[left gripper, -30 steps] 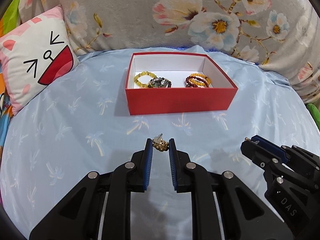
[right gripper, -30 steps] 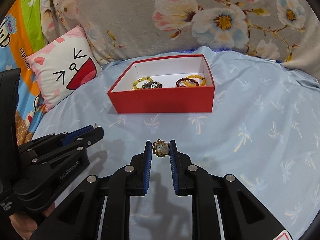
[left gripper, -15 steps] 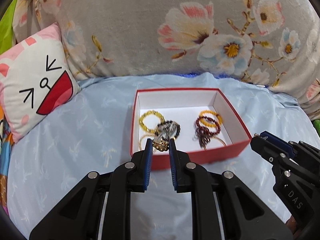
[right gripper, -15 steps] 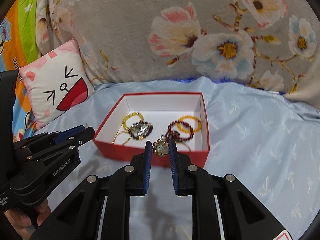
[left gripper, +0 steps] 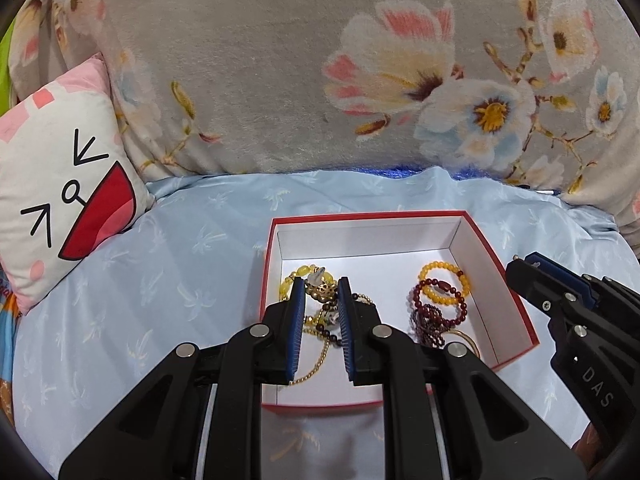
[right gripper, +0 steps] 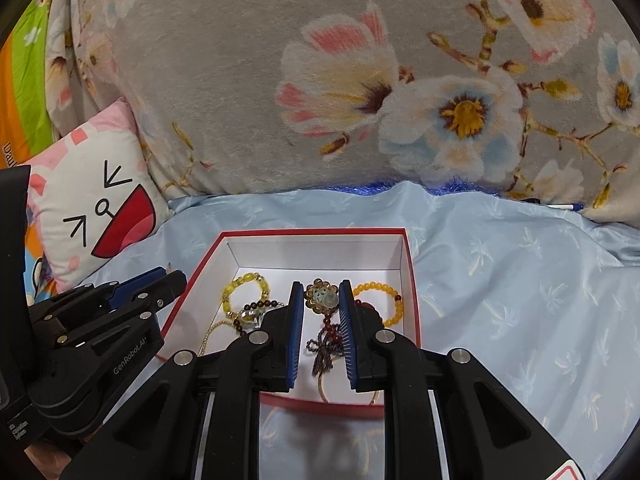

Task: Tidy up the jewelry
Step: 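Carry the gold brooch with the right tool into the red box, then open the right tool to release the brooch onto the yellow bracelet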

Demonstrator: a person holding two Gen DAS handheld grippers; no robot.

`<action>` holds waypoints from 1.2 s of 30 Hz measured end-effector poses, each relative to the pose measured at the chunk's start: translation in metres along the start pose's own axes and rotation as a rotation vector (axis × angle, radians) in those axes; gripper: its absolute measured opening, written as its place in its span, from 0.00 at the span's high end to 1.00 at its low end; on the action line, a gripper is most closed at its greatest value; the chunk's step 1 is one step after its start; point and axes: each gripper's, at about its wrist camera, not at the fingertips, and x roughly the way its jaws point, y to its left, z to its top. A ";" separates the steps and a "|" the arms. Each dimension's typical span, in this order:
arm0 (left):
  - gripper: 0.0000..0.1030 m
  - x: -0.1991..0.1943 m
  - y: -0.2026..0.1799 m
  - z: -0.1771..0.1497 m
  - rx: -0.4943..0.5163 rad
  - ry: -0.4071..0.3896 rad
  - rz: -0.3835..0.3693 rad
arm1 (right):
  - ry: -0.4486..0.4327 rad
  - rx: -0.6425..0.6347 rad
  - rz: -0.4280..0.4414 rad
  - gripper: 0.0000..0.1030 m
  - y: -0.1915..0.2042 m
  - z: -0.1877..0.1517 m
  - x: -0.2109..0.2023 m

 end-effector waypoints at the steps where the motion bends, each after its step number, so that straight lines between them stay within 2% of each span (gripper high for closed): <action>1: 0.84 0.002 0.000 0.001 0.000 0.000 -0.002 | 0.003 0.004 0.002 0.83 -0.002 0.001 0.004; 16: 0.84 0.039 -0.001 0.001 -0.021 0.014 0.001 | 0.021 0.014 -0.004 0.83 -0.005 -0.005 0.038; 36: 0.84 0.055 -0.004 -0.001 0.003 0.015 0.041 | 0.051 -0.001 -0.033 0.83 -0.006 -0.011 0.060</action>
